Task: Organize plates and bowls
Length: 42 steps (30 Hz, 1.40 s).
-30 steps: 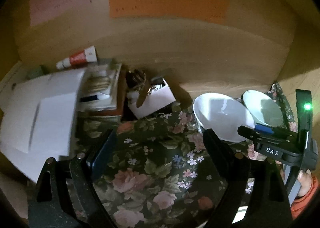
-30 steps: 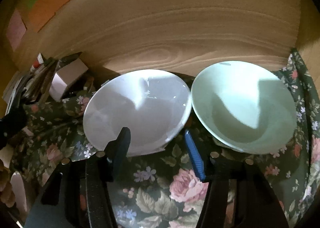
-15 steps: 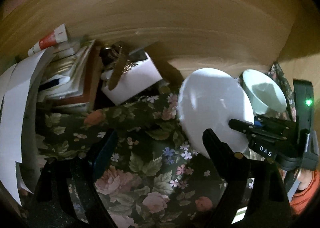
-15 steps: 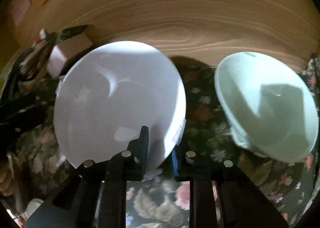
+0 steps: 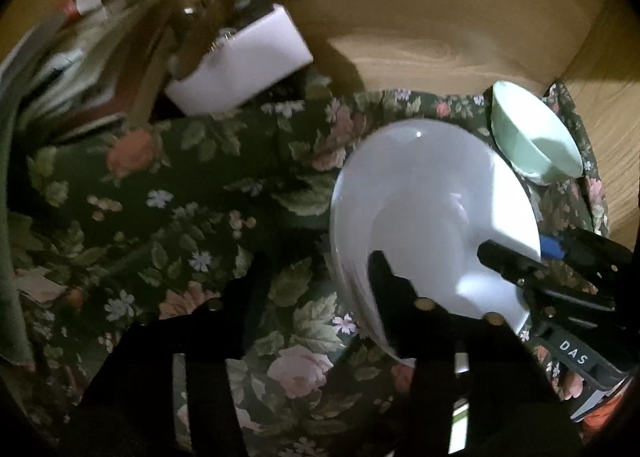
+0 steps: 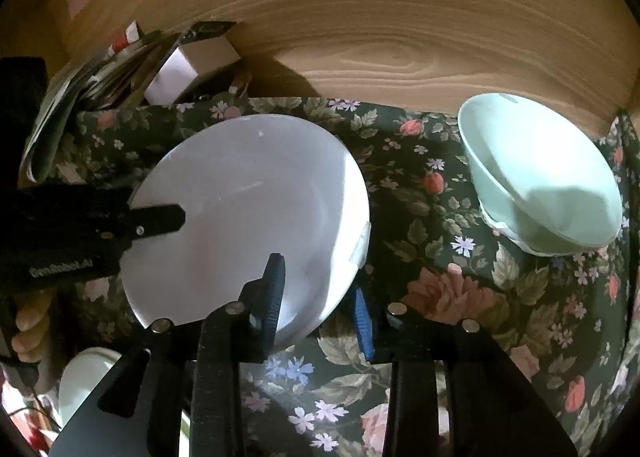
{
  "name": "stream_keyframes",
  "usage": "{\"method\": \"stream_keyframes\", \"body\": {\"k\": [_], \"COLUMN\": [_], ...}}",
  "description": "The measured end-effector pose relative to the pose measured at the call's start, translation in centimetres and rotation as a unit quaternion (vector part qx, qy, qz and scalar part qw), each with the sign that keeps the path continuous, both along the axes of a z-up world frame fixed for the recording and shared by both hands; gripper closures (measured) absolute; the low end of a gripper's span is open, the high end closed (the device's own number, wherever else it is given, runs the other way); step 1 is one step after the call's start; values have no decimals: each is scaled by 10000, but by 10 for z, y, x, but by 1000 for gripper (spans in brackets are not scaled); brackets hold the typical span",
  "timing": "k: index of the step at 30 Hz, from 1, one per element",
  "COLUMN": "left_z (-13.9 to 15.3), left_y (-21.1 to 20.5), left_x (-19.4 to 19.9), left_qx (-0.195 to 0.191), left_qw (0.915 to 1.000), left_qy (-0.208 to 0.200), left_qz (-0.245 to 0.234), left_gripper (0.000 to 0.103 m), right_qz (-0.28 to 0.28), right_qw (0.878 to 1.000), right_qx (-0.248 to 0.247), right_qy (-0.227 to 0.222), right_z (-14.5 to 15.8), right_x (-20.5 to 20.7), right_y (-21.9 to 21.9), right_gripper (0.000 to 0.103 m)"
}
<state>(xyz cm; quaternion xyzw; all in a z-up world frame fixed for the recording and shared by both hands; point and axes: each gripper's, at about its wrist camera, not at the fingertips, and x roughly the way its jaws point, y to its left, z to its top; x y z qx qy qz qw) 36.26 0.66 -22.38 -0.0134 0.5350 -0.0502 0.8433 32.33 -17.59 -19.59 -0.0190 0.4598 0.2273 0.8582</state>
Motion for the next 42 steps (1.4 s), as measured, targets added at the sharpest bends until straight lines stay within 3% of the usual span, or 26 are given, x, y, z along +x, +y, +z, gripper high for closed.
{"method": "stream_keyframes", "body": {"k": [4,10,16,21,33,42], "left_z": [-4,-8,-8,9,66,99], "left_y": [-3,-14,-20,-22,-21,-15], "left_x": [-2,-2,1,-13,-65,-117], "left_qx": [11,37,122,103,37,7], "left_qw": [9999,9995,9993,9986,9937,9889], "left_qy": [-22,-63,-186,-379,-1084,-1477], "left_qz": [-104,-292,-299,-358,-292,-188], "left_gripper": [66,88,89,89,89,89], "right_qz": [-34,-36,-95,-140,-160,-76], "right_qw": [9996,9998,9997,9995,9965,9934], "right_qx": [167,151,201,253,395,443], "right_qy": [216,107,73,-88,-720,-1060], "right_z": [-5,-4,0,19,80,109], "right_x": [14,16,15,0,-48,-83], "right_y": [3,17,13,2,-7,5], "right_gripper": [74,82,82,82,83,83]}}
